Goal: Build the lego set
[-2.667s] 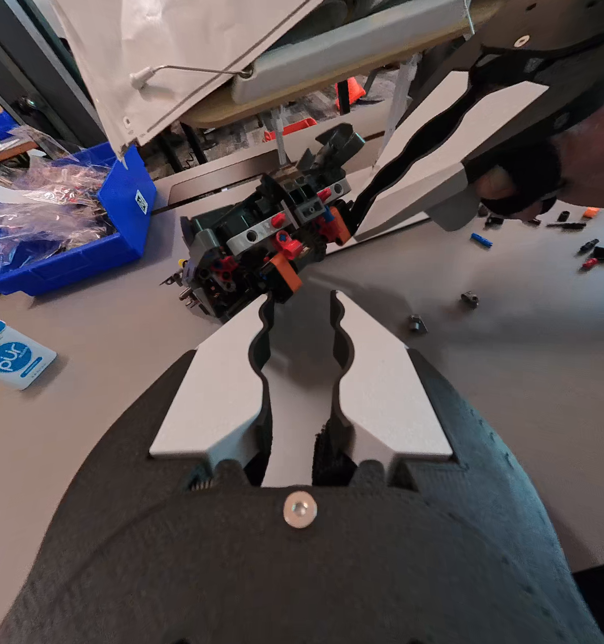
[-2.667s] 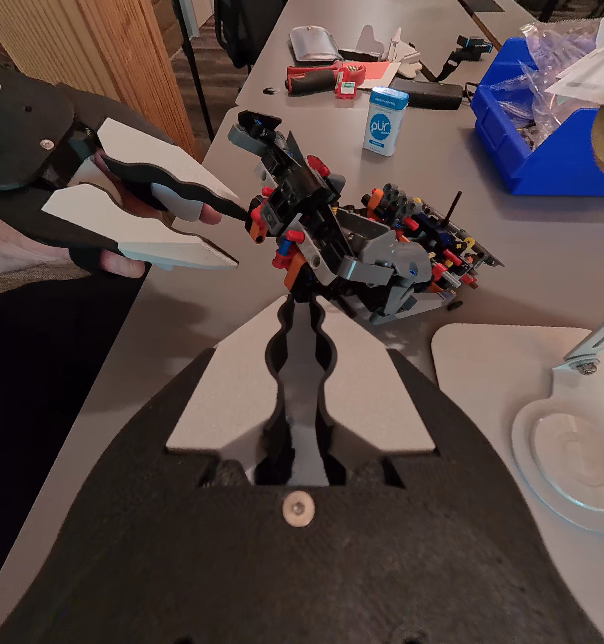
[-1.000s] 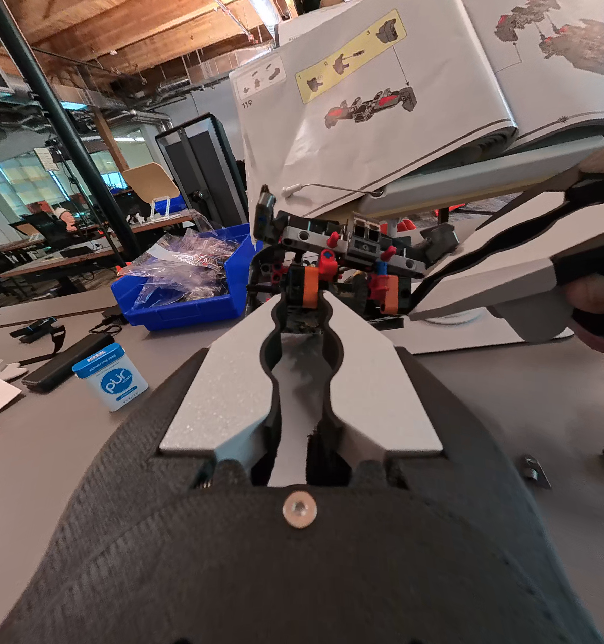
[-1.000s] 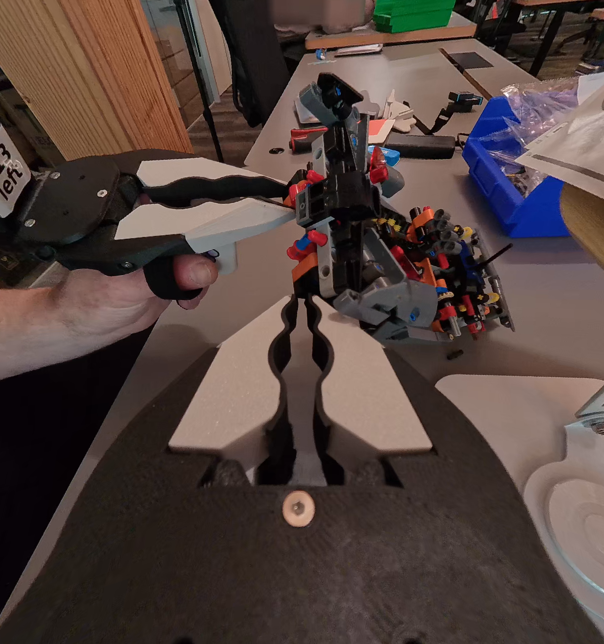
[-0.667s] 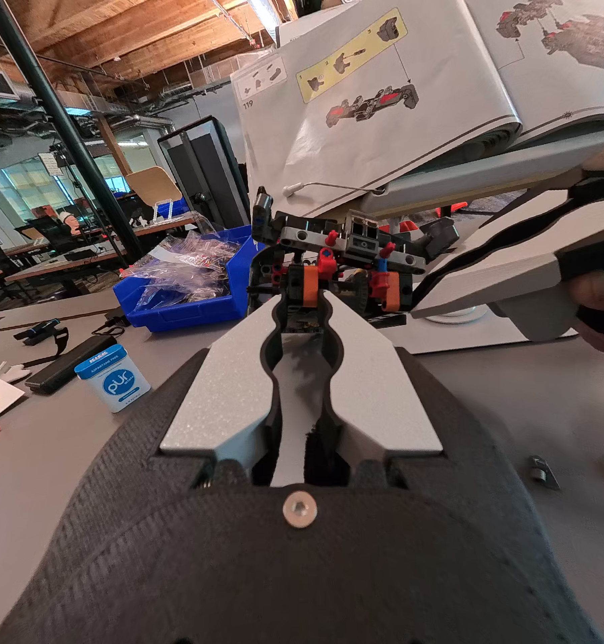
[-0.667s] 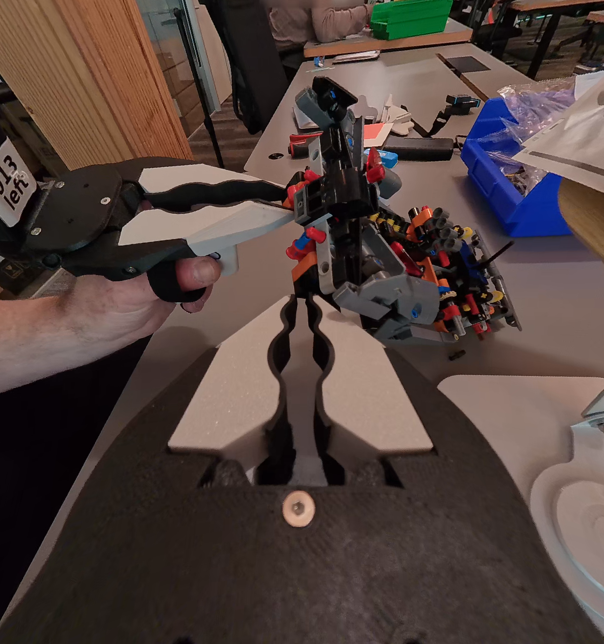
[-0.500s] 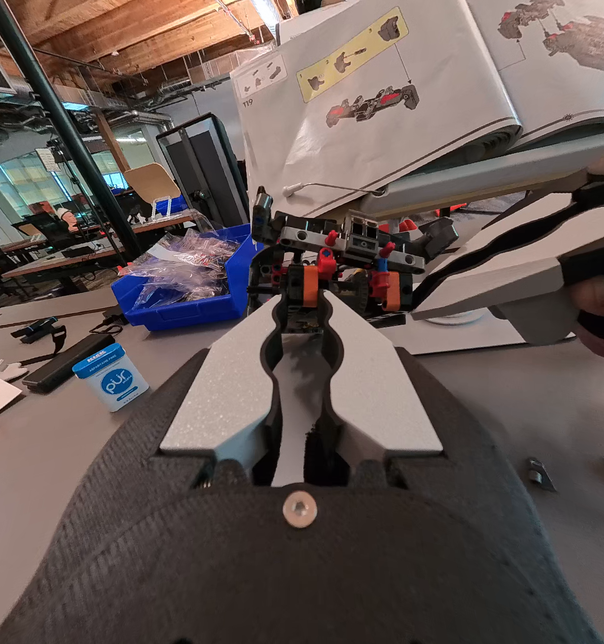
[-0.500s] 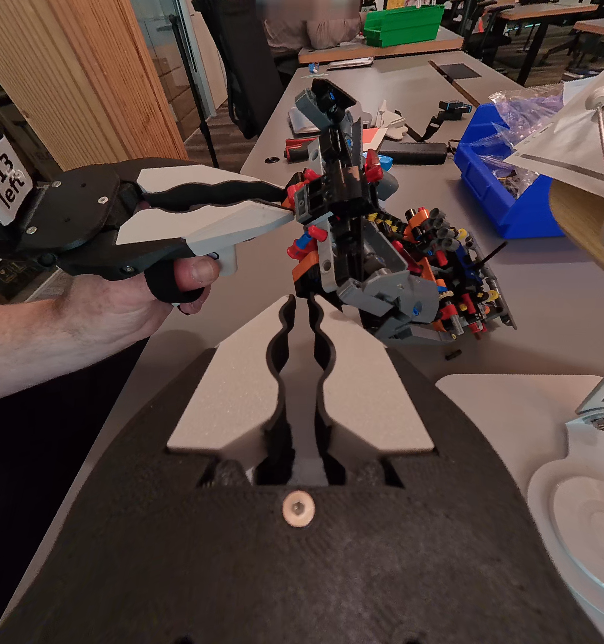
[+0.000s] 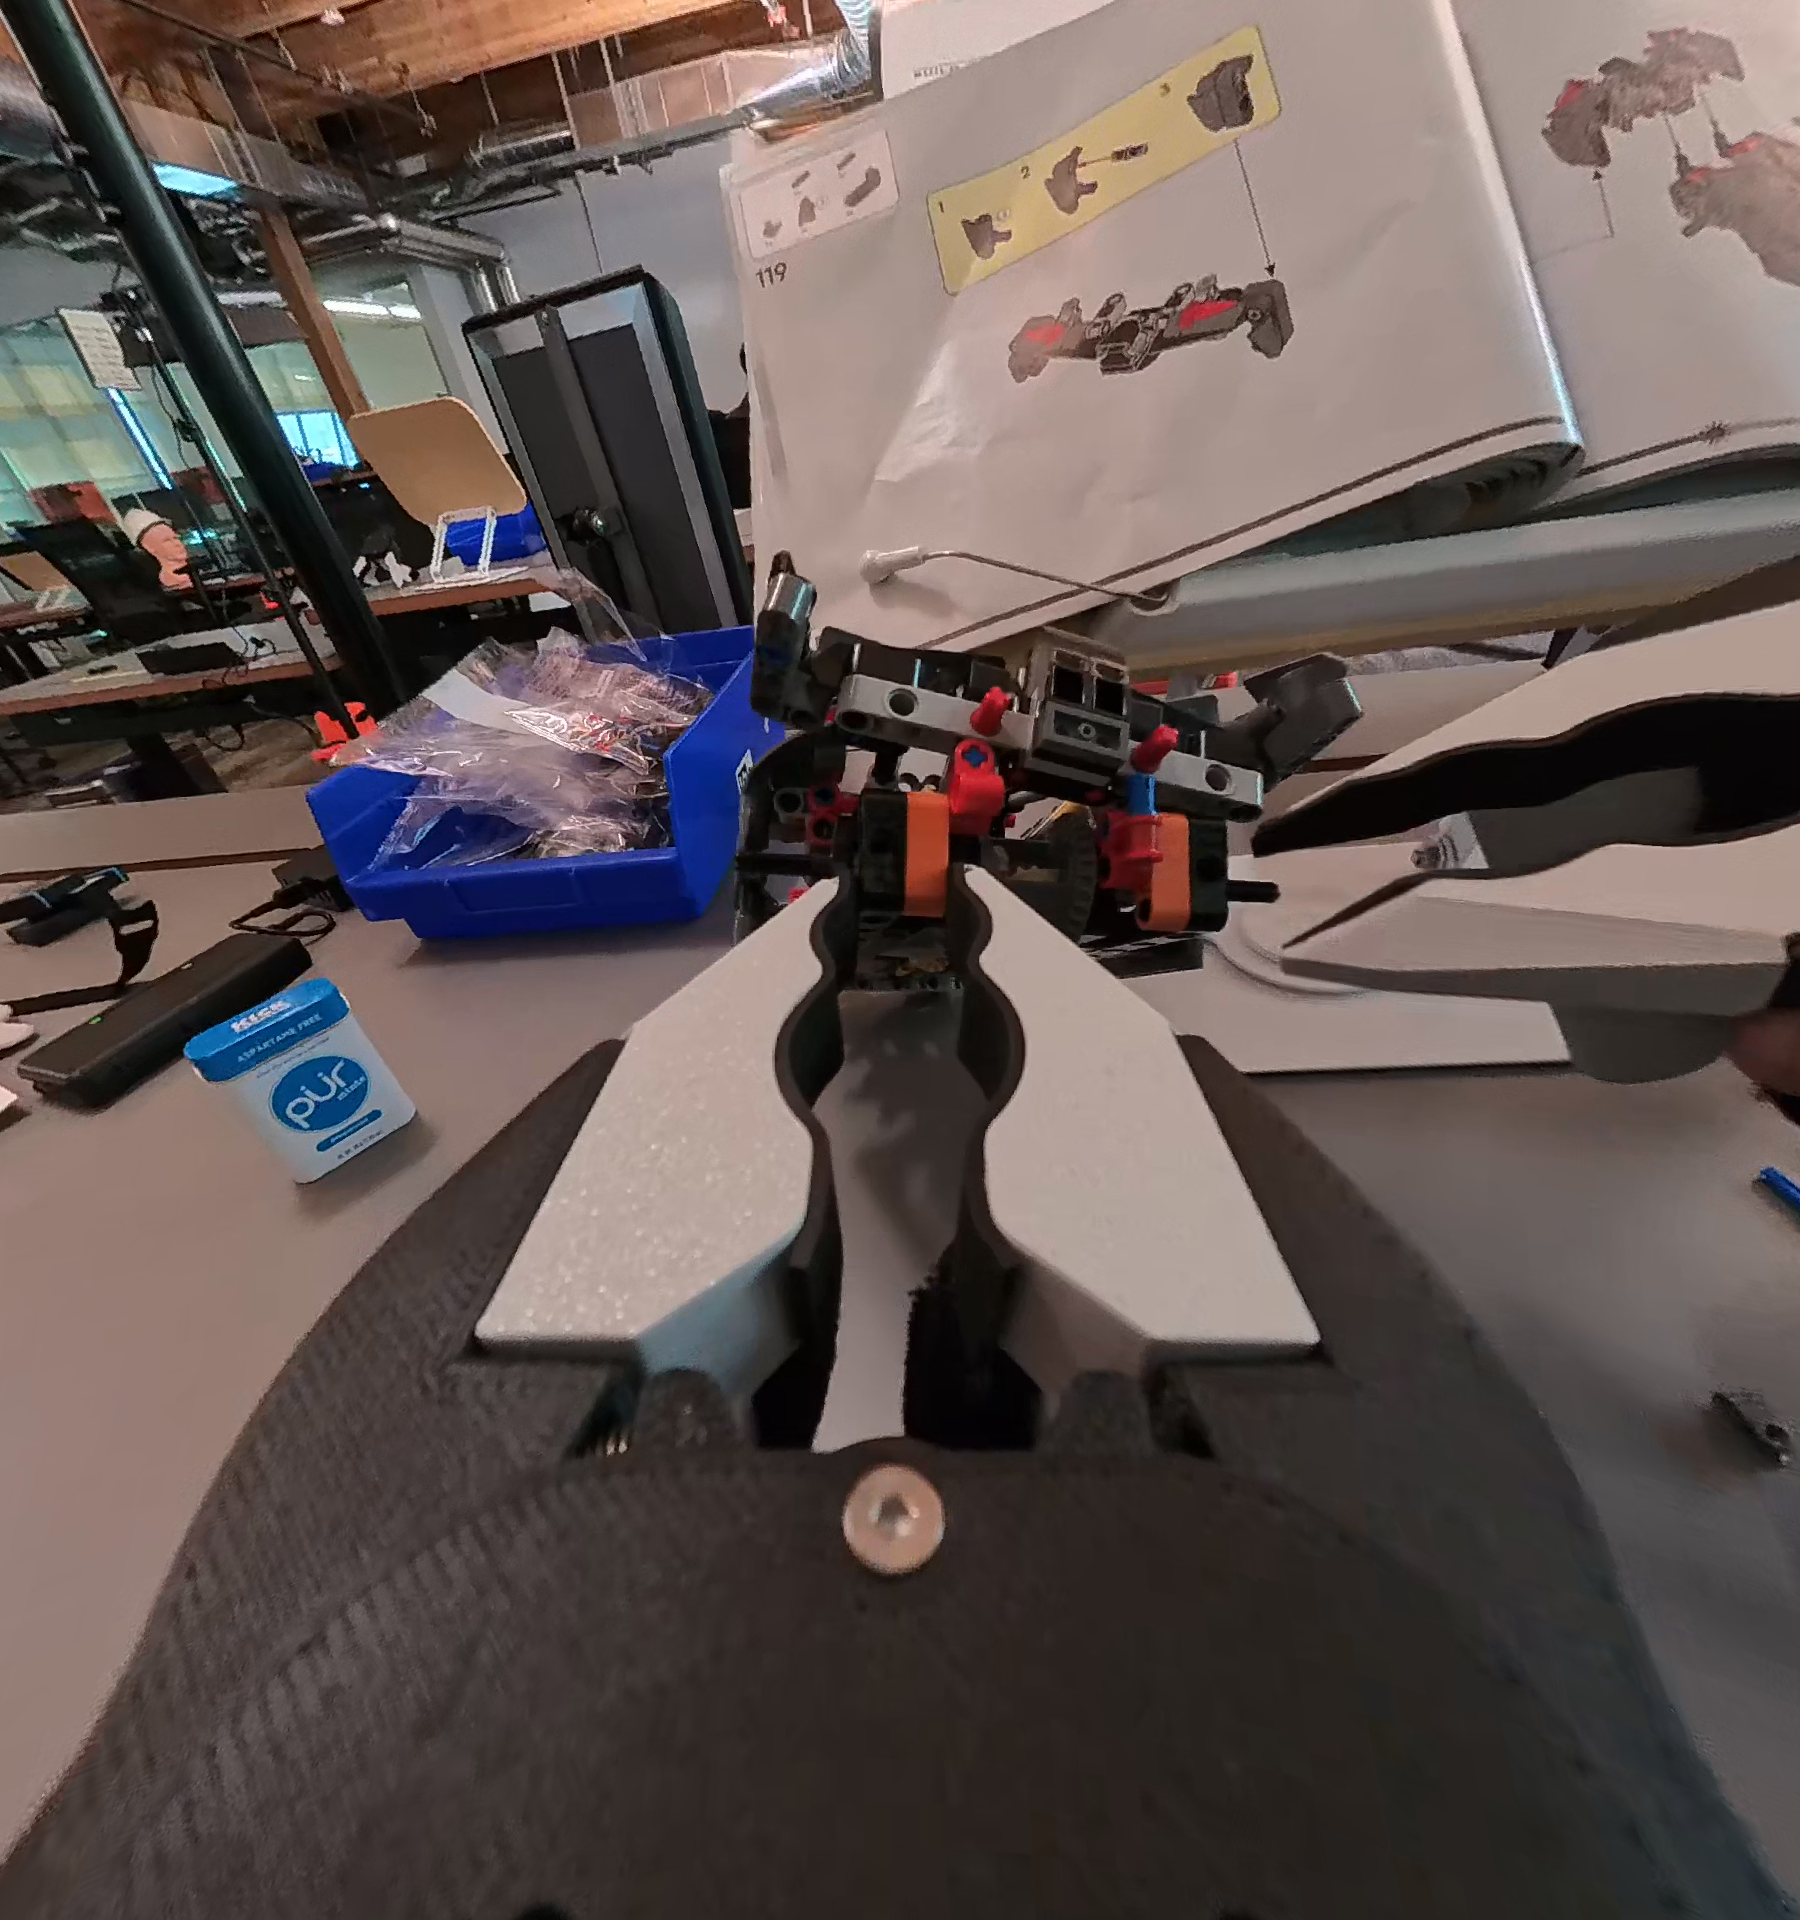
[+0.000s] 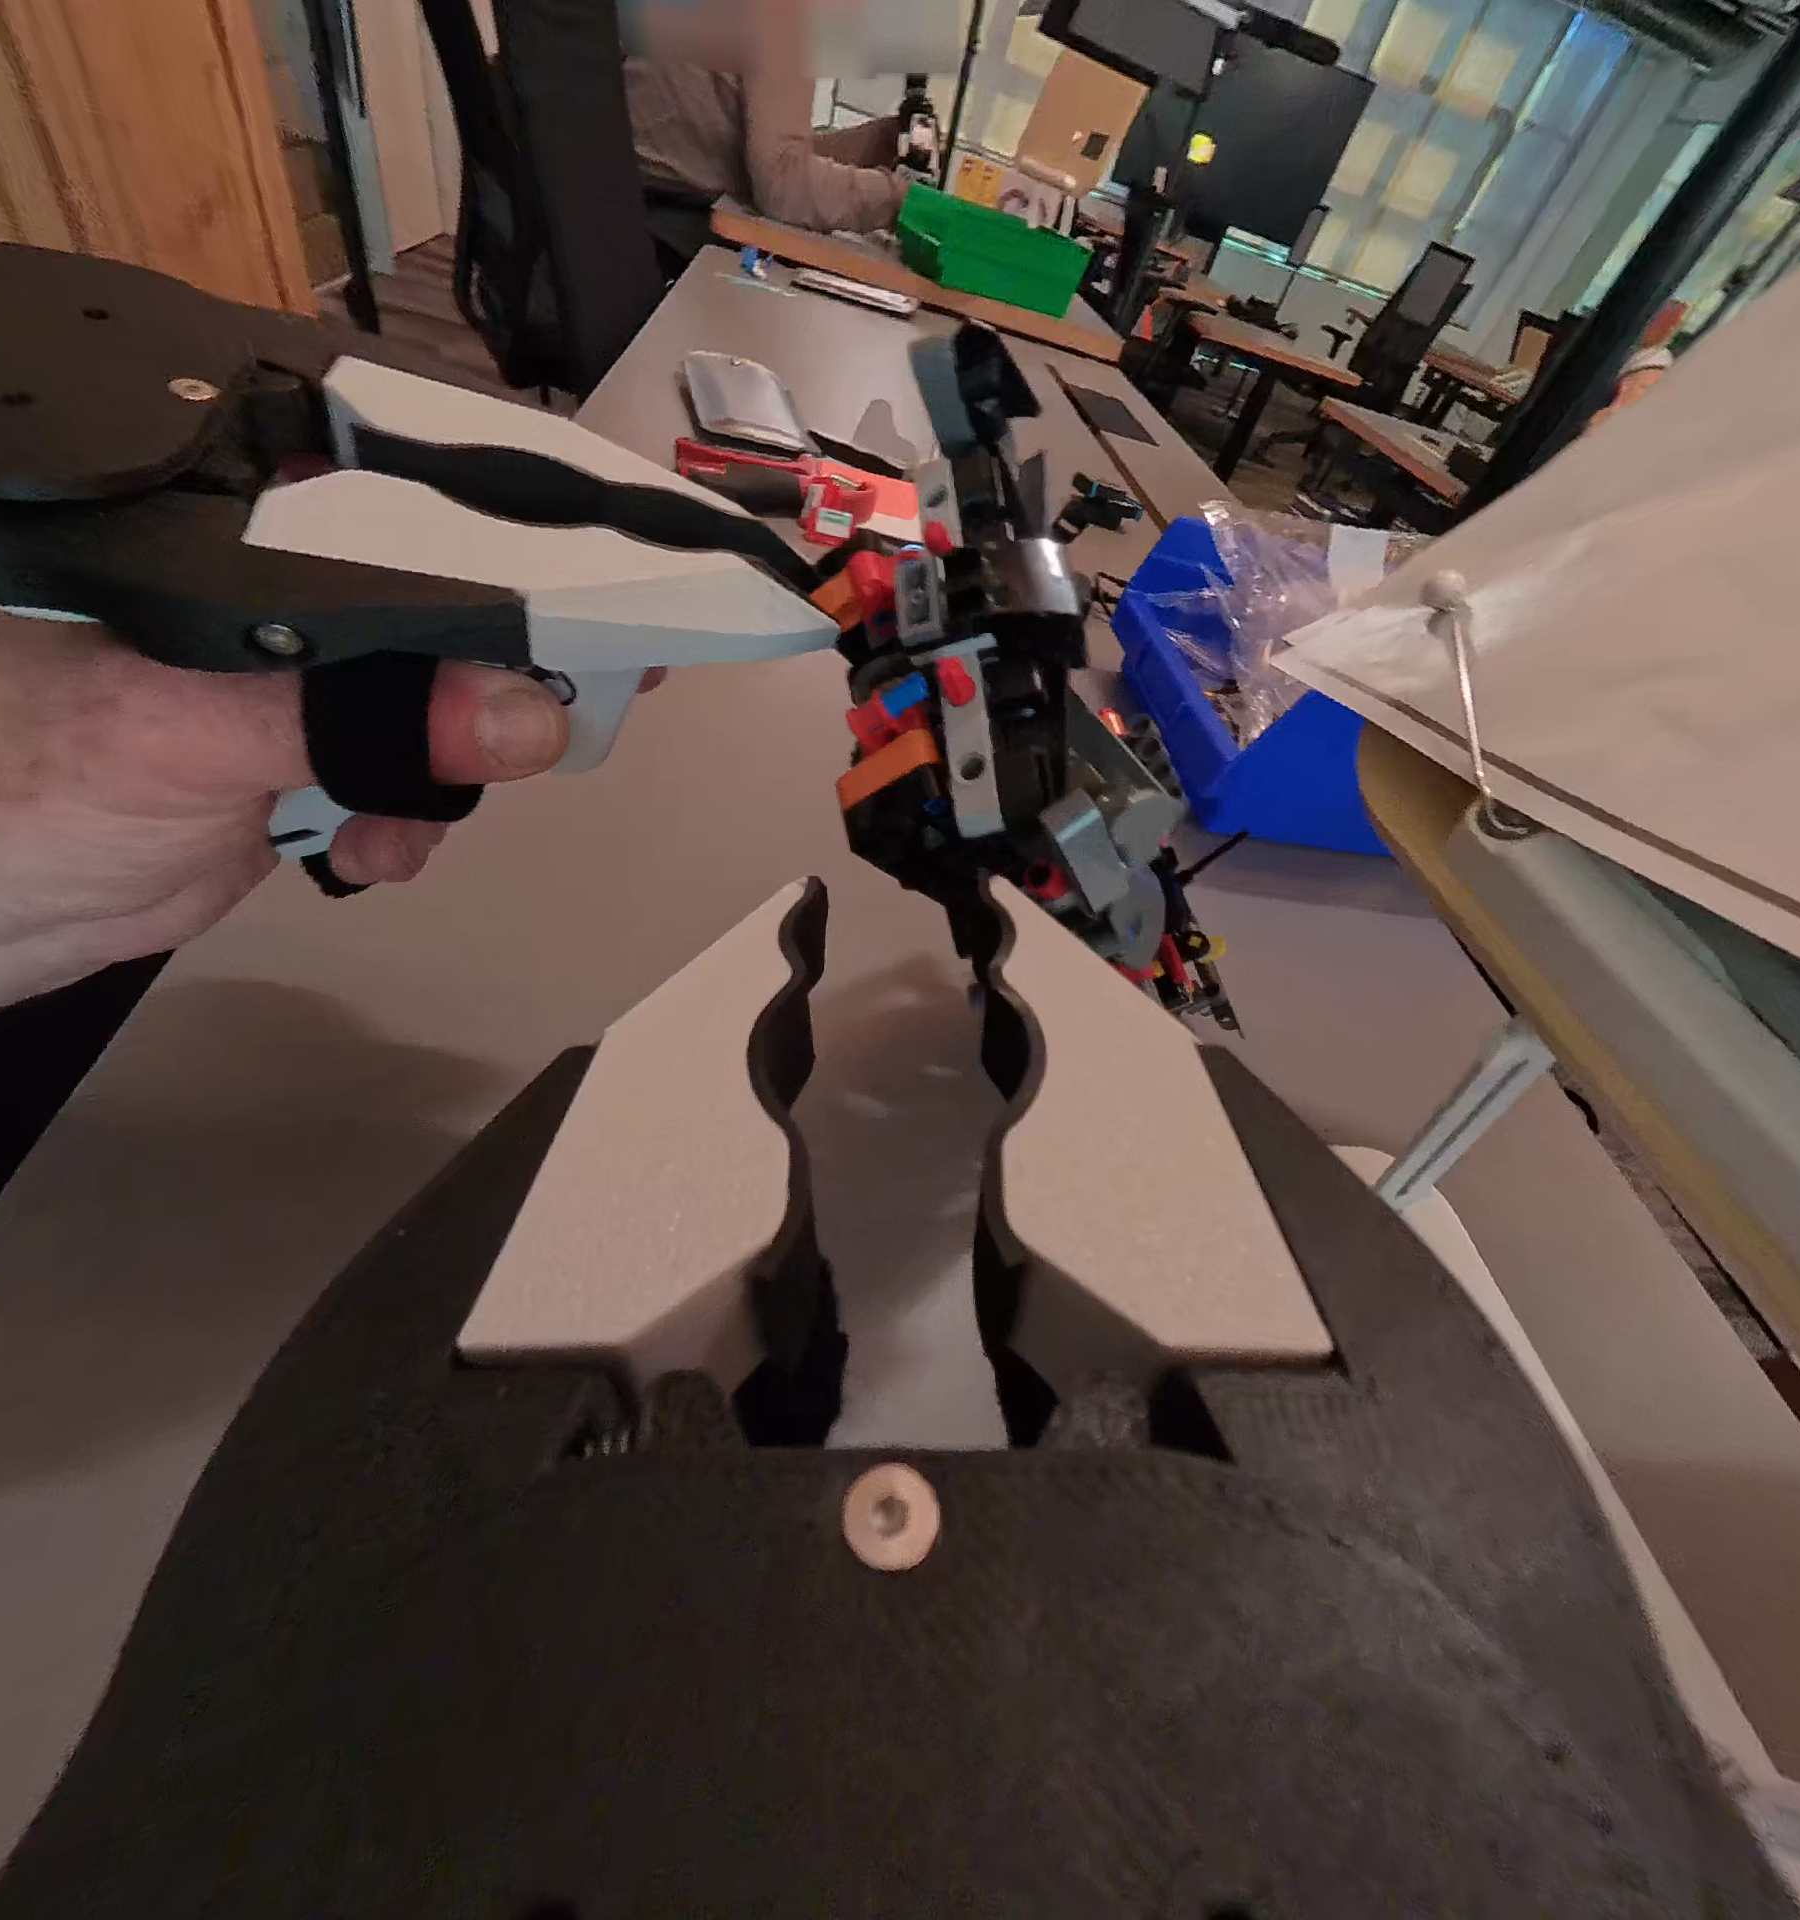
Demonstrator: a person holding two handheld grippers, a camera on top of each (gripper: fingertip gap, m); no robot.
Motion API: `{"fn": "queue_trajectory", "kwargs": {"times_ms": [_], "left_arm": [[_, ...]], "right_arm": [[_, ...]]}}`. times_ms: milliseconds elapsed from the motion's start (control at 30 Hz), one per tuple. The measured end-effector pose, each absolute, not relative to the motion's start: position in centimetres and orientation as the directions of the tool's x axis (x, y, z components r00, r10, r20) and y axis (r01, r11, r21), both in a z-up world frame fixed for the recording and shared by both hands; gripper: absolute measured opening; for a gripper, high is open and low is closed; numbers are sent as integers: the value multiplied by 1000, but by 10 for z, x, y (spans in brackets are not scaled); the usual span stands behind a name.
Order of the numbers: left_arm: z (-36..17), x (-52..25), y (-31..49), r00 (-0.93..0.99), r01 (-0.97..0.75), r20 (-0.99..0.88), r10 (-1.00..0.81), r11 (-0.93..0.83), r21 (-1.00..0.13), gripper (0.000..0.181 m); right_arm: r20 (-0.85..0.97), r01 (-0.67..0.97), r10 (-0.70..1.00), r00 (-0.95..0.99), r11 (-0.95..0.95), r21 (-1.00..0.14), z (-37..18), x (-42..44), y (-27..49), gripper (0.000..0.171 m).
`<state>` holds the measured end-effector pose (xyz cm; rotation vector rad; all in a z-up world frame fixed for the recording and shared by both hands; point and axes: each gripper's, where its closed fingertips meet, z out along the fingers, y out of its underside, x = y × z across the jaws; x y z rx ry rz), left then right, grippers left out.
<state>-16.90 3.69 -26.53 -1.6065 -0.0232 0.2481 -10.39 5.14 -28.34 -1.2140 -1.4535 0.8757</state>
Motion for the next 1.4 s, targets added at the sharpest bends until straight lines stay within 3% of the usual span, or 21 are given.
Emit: {"fn": "queue_trajectory", "kwargs": {"times_ms": [567,1100,1400], "left_arm": [[-252,-149,26,973,-160,-170,155,-70,-985,14],[-244,-145,23,972,-176,-182,146,-55,-983,14],[-246,-144,21,969,-195,-200,145,-52,-979,13]], "right_arm": [[33,143,999,-23,36,-989,-267,-101,47,38],[-18,145,992,-129,0,-989,-258,-91,39,33],[-119,108,980,-156,-103,-989,-250,-86,45,19]]}}
